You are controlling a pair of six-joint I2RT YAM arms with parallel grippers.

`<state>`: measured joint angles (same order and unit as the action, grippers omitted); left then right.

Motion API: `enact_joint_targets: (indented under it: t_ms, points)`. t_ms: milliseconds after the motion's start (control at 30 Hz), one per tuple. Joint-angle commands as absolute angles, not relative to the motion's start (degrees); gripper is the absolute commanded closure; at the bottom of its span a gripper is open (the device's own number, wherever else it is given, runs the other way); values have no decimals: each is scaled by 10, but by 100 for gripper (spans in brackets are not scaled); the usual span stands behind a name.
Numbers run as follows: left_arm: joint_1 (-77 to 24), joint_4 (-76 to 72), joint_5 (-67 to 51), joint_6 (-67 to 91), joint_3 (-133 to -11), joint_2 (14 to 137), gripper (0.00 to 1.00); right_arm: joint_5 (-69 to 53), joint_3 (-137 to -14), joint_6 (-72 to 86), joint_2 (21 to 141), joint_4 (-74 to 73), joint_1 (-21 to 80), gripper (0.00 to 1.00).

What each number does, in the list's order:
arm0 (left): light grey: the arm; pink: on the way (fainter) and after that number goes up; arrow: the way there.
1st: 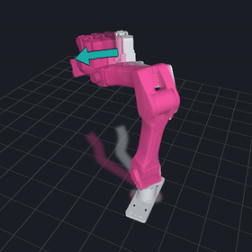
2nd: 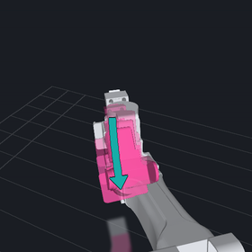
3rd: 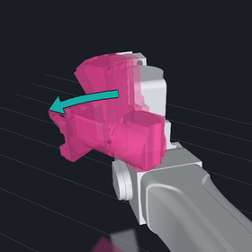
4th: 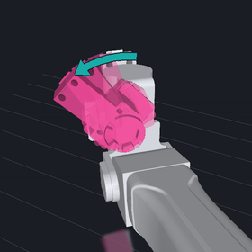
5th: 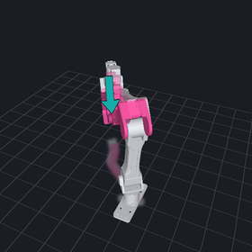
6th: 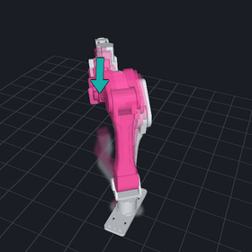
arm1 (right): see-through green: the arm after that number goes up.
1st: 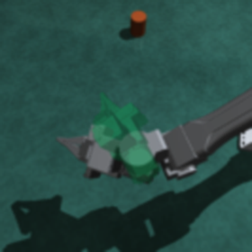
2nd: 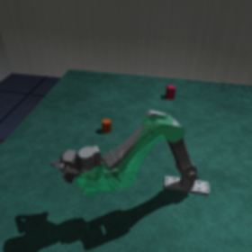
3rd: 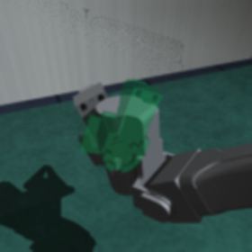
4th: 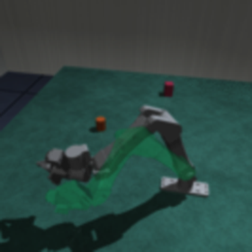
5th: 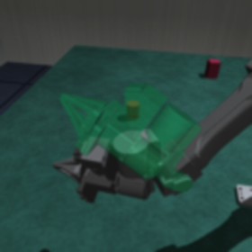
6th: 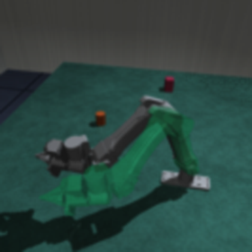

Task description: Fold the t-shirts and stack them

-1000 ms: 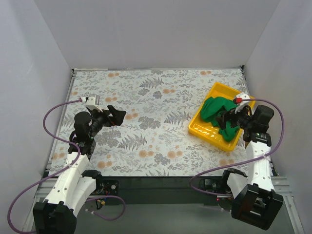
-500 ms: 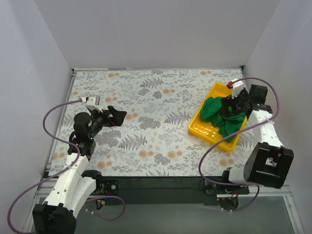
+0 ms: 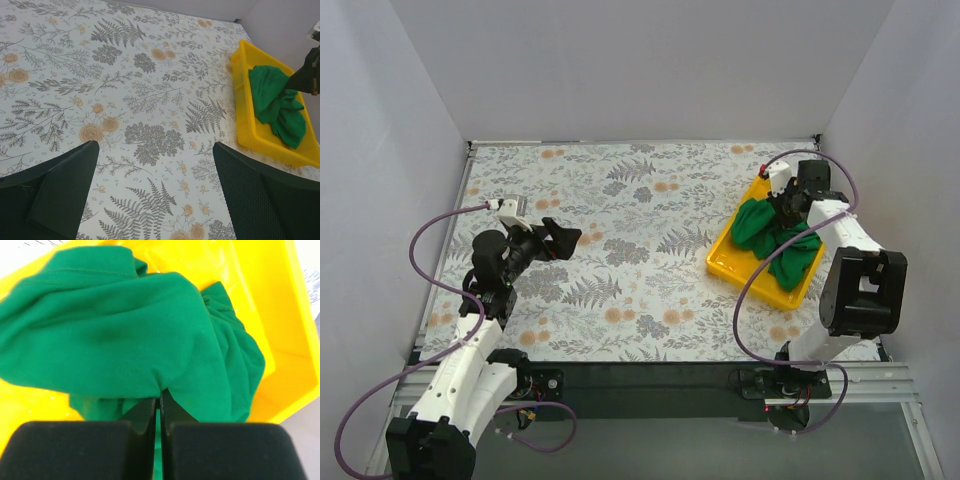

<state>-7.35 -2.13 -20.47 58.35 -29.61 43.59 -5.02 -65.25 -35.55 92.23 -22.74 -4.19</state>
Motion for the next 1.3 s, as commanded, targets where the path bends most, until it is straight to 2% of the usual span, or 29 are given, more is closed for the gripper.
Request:
enact_joint_targets:
  t_ms: [0,133,233,333,467,633,833,1067,1267]
  points:
    - [-76,-22,-211,580,-297,438,2,-64,-671,-331,846,-211,-20,99]
    - [-76,-23,-215,579,-299,446,2,-118,-699,-315,720,-257,48,99]
    - [-76,-23,-222,580,-301,453,2,-139,-800,-298,684,-319,95,99]
    - [-77,-23,-221,579,-300,454,2,-213,-893,-274,690,-343,91,99]
    - [-78,-23,-219,577,-297,457,2,-379,-981,-234,716,-337,90,99]
    - [-80,-23,-217,572,-296,475,2,-487,-1145,-172,776,-294,91,99]
    - [-84,-20,-205,563,-295,477,2,-561,-1246,66,851,-81,94,99]
    - [-102,-17,-152,551,-289,455,2,-493,-1247,56,891,-71,218,99]
    - [-120,-5,-96,545,-290,433,2,-421,-1201,2,910,-126,246,99]
